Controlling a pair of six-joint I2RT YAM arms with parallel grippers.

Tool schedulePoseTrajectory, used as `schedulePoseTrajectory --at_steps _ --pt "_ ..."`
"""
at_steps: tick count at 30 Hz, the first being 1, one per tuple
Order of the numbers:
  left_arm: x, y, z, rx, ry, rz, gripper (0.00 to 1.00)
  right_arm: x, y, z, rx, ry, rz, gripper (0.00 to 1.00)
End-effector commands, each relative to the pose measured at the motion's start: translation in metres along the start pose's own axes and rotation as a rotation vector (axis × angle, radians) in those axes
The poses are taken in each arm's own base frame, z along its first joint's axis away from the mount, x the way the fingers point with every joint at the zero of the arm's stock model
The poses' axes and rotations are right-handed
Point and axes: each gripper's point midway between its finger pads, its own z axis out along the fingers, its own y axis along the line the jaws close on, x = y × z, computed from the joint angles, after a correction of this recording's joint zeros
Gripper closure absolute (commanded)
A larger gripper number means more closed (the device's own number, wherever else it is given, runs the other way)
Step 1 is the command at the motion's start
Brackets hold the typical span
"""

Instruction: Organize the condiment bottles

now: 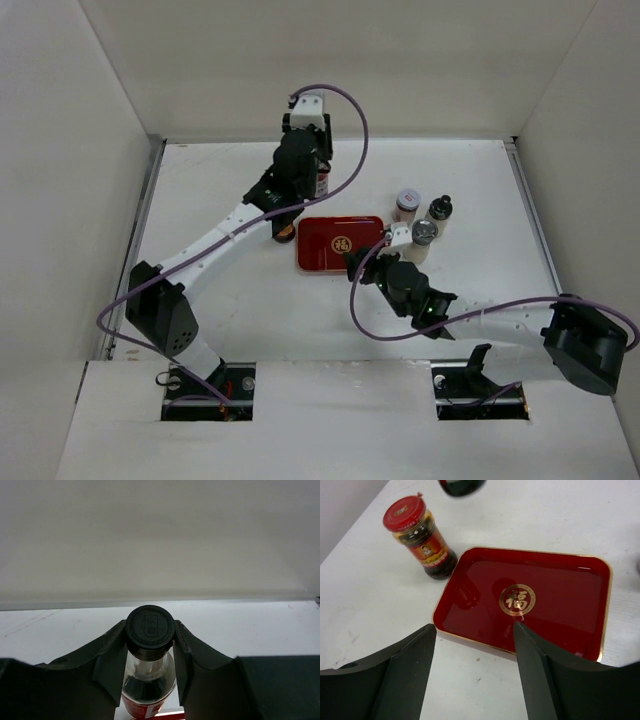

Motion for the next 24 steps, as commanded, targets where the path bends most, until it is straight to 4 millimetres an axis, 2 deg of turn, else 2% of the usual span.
schedulePoseTrajectory --at_steps 1,4,6,7,11,17,21,24 --pt "-0.057 -0.028 -0.005 0.062 -0.174 -0.115 0.91 -0.033 -0.014 -0.006 0.053 -0.116 0.092 0.38" --pt "-0.038 -0.043 -0.003 0.076 -0.152 -0.112 0.91 -0.05 -0.036 -0.014 0.105 -0.174 0.135 0.61" --pt "-0.025 -0.051 -0.004 0.09 -0.133 -0.107 0.91 -0.056 -0.05 -0.018 0.14 -0.199 0.167 0.72" --pt "-0.02 -0.053 -0.005 0.093 -0.126 -0.106 0.91 -0.059 -0.056 -0.021 0.152 -0.211 0.186 0.74" --pt "0.008 -0.061 -0.009 0.101 -0.086 -0.101 0.91 -0.068 -0.074 -0.029 0.184 -0.249 0.246 0.73" --pt "0.044 -0.052 -0.016 0.089 -0.036 -0.117 0.91 -0.06 -0.075 -0.022 0.185 -0.224 0.254 0.68" --pt "0.053 -0.043 -0.025 0.079 -0.028 -0.144 0.91 -0.058 -0.072 -0.02 0.177 -0.213 0.248 0.66" --pt "0.051 -0.038 -0.031 0.08 -0.031 -0.156 0.91 -0.056 -0.074 -0.019 0.182 -0.209 0.249 0.66"
